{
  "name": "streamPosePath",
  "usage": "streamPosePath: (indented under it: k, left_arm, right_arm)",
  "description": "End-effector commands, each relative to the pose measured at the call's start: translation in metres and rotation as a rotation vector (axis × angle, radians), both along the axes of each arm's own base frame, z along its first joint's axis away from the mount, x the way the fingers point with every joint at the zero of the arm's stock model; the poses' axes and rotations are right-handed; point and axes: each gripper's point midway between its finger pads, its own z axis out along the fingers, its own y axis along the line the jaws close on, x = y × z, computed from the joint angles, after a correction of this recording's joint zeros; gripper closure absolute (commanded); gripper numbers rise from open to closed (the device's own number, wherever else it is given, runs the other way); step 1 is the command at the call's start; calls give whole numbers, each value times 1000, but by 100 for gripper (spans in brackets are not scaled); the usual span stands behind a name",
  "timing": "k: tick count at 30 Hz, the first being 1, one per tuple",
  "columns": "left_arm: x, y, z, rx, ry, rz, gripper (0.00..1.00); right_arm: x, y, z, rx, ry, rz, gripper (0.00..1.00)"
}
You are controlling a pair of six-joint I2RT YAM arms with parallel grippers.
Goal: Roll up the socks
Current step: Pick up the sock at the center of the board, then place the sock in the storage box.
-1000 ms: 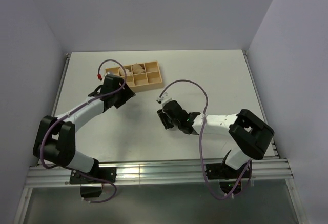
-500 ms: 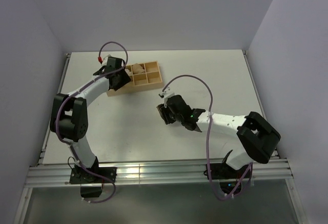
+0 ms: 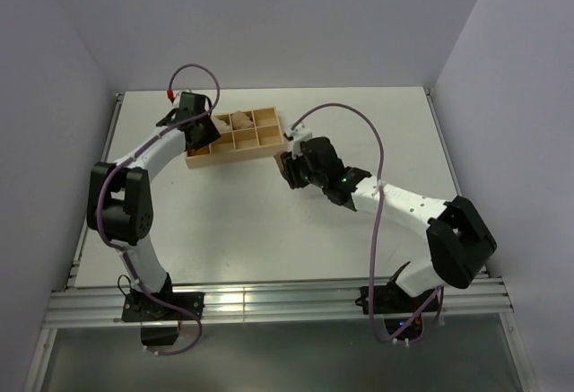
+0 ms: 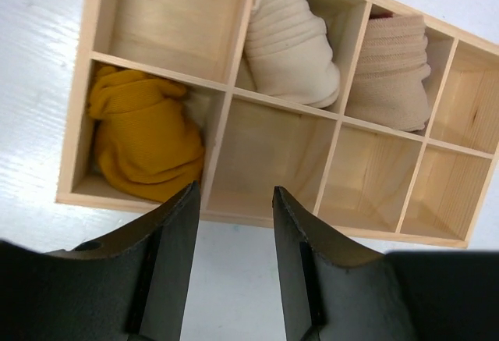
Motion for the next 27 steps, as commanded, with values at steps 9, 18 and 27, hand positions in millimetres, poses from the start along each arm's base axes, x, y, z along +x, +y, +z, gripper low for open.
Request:
streamPosePath:
  k: [9, 18, 27]
  left_arm:
    - [12, -41, 3, -117, -42, -127, 52]
    - [21, -68, -14, -113, -22, -150, 54]
    - [26, -79, -33, -98, 7, -169, 57]
  right_arm:
    - [100, 30, 72, 31, -242, 160, 100]
    - [158, 48, 60, -29, -295, 276, 100]
    - [177, 55, 36, -58, -258, 305, 100]
